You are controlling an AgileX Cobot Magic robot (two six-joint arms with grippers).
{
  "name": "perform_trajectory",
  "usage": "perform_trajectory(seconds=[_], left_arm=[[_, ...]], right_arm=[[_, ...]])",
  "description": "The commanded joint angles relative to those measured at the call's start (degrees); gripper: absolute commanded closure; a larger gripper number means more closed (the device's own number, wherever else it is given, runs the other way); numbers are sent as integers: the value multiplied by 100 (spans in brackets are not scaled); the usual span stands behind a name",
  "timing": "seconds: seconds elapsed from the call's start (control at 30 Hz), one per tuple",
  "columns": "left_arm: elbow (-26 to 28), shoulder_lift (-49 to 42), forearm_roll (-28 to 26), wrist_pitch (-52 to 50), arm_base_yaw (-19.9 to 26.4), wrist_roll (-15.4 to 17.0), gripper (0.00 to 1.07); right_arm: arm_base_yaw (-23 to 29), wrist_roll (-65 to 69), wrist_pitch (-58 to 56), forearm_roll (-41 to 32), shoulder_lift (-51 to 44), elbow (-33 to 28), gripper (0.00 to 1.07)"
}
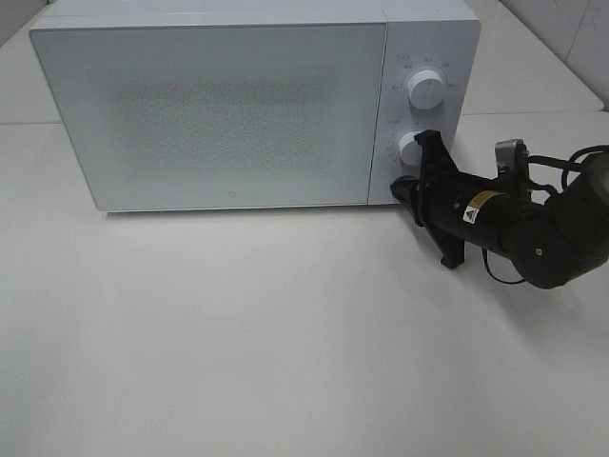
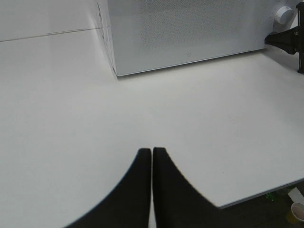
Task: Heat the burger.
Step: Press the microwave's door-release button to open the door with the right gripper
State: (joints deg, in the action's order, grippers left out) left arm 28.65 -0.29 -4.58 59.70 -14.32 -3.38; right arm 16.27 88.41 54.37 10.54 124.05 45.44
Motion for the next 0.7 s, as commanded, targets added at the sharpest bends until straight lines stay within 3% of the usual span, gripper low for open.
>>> perform_trajectory(seconds=[0.03,0.43,0.7], left_arm=[[-11,-92,-63,-57,17,11,106],[-11,-92,-63,-57,17,11,106],[-11,-92,-57,-57,17,11,106]], right_arm=[[-34,0,338,-264,0,401,107],[-34,-195,103,-338,0,728,107],[-34,-143,802,-584,-23,796,107]])
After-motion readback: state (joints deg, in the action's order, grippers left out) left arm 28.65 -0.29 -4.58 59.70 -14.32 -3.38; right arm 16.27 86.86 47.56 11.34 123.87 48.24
